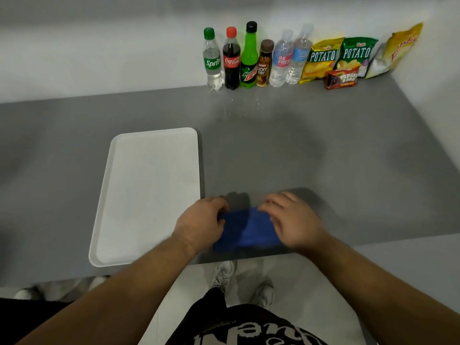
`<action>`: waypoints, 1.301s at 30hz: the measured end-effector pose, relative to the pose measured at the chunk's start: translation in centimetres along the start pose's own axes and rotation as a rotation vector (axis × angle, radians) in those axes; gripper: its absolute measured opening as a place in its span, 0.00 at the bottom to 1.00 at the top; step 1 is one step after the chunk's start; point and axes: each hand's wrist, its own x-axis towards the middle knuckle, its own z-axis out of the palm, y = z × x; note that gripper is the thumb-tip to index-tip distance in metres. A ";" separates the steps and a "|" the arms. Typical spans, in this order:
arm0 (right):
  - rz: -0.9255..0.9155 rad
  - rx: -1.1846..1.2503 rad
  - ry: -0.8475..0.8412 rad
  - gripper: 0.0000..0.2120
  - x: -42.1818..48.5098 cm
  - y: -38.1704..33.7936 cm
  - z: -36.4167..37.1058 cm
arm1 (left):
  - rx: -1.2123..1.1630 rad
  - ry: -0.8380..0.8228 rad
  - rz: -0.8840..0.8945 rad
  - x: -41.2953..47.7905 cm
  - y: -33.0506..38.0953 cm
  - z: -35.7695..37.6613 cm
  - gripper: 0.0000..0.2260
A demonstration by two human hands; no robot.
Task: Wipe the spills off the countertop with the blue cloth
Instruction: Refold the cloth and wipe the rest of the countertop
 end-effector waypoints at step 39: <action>0.335 -0.129 0.041 0.32 32.5 5.6 2.4 | -0.069 0.341 0.058 24.1 -8.9 -7.4 0.20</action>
